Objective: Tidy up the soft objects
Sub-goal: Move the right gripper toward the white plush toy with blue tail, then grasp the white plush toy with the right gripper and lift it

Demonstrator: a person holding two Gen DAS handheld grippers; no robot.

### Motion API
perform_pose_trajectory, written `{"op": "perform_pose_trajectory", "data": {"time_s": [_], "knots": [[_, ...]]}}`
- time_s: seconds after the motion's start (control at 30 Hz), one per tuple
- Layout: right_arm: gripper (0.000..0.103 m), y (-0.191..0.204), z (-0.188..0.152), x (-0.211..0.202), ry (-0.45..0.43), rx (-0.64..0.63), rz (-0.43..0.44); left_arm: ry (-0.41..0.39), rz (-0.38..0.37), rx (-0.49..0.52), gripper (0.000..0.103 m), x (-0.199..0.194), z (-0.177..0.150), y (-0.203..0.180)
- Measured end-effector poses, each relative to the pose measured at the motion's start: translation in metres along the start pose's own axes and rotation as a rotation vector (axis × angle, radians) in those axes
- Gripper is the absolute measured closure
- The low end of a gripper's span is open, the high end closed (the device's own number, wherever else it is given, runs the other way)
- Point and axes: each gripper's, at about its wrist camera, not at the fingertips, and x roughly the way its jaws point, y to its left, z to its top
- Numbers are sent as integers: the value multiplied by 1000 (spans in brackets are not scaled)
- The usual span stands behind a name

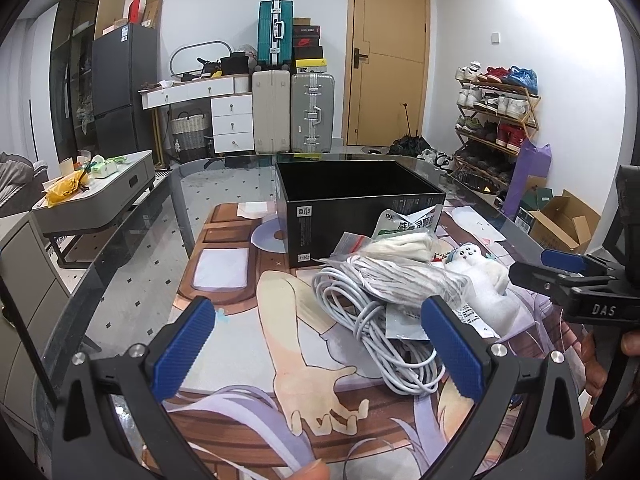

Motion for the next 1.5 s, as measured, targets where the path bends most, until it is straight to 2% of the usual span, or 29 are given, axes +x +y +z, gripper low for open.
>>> {"op": "perform_pose_trajectory", "data": {"time_s": [0.37,0.87,0.93,1.07,1.23,1.33,1.43,1.47,1.5], "knots": [[0,-6,5,16,67,-10,-92,5,-26,-6,0,-3,8,1],[1,-9,14,54,179,19,-71,7,-40,-4,0,-3,17,0],[7,-8,15,57,187,15,-60,10,-41,0,0,-1,19,-1],[31,-8,15,68,227,17,-31,16,-43,5,0,3,20,-3],[35,-2,16,74,229,-13,-29,27,-39,8,0,7,22,-4],[42,-2,17,77,231,-23,-33,36,-42,5,0,11,23,-5],[51,0,17,76,231,-34,-17,42,-48,6,0,12,24,-7],[56,0,17,75,231,-36,-12,45,-51,9,0,13,24,-9],[65,1,16,74,232,-38,-3,46,-54,9,0,13,25,-9]]}}
